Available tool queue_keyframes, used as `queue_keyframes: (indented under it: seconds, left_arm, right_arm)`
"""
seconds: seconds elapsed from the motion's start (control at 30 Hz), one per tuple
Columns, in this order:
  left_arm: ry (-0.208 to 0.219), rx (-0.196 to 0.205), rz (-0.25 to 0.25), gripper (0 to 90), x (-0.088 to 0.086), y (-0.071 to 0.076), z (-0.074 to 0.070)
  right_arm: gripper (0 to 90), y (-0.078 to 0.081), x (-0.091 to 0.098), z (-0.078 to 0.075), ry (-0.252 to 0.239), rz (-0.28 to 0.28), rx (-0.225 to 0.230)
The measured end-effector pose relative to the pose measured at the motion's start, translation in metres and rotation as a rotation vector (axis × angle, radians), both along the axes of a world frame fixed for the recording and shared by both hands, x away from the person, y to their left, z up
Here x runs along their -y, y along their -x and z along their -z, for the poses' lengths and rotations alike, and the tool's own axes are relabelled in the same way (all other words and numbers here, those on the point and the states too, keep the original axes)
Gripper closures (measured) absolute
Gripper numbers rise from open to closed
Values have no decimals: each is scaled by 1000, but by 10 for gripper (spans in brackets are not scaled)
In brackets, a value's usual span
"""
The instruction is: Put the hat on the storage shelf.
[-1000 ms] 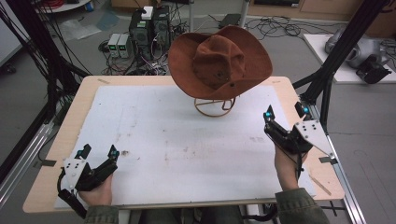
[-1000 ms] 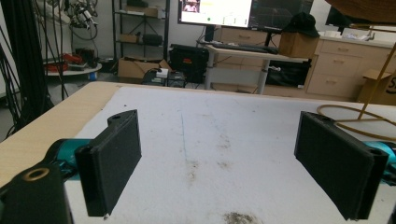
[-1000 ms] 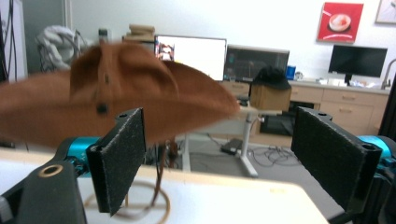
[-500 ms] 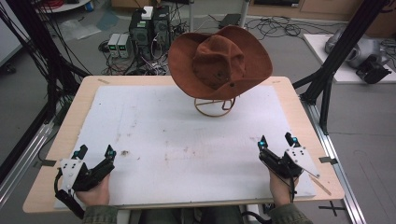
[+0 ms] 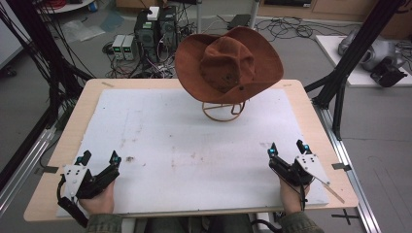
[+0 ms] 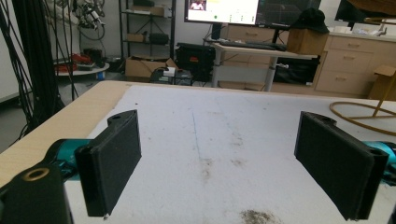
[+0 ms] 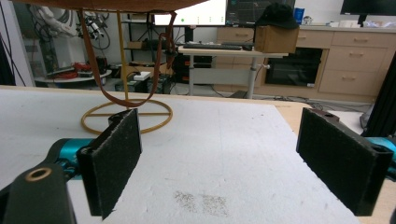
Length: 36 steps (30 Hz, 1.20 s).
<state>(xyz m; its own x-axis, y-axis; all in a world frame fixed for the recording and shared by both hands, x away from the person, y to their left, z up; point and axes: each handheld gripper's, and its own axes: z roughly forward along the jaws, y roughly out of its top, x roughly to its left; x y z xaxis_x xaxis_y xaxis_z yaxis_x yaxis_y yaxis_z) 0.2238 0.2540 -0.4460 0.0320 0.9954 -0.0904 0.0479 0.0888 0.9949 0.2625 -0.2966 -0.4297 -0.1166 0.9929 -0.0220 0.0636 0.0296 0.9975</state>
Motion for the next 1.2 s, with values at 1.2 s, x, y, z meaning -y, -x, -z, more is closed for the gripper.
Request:
queue_keyframes:
  seconds: [1.2]
  left_arm:
    - [3,1,-10,149,-4,2,0]
  right_arm:
    - [128,-6,0,4,-46,-23,-39]
